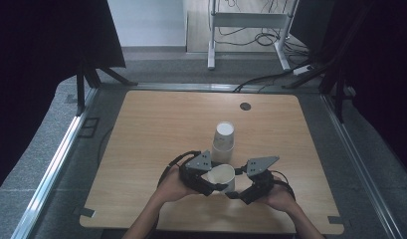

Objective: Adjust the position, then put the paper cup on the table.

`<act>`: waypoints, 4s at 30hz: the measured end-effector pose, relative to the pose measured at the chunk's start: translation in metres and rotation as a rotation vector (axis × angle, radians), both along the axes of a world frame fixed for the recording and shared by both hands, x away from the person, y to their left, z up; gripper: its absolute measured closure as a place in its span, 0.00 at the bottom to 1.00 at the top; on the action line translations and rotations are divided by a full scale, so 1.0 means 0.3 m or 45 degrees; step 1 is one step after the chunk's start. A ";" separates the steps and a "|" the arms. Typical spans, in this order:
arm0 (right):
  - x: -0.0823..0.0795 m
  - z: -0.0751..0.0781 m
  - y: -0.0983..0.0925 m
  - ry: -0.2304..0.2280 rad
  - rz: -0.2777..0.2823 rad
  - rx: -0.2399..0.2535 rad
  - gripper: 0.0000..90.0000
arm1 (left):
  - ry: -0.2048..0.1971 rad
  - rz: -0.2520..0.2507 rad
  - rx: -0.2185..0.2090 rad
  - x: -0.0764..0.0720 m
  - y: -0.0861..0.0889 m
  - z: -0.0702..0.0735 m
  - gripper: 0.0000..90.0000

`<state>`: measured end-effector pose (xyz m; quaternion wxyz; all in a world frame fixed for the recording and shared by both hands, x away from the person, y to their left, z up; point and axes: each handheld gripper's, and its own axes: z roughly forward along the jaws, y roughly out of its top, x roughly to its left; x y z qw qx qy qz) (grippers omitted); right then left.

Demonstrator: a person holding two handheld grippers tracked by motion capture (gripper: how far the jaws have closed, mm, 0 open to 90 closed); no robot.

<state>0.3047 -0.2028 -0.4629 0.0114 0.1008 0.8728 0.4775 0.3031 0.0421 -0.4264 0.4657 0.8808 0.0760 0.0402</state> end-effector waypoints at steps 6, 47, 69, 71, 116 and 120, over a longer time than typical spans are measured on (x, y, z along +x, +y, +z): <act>0.007 -0.005 -0.033 0.015 -0.087 -0.038 0.14 | -0.005 0.052 0.074 0.010 0.024 0.006 0.35; -0.009 -0.072 -0.203 -0.012 -0.466 -0.218 0.14 | -0.054 0.431 0.286 0.072 0.222 0.002 0.35; -0.023 -0.108 -0.276 0.015 -0.589 -0.217 0.13 | -0.034 0.599 0.341 0.132 0.266 -0.075 0.35; -0.024 -0.111 -0.276 0.019 -0.592 -0.219 0.13 | -0.027 0.602 0.345 0.138 0.265 -0.084 0.35; -0.014 -0.182 -0.283 0.047 -0.662 -0.304 0.00 | 0.008 0.750 0.053 -0.036 0.406 -0.154 0.00; -0.014 -0.182 -0.283 0.047 -0.662 -0.304 0.00 | 0.032 0.765 0.044 -0.054 0.421 -0.193 0.00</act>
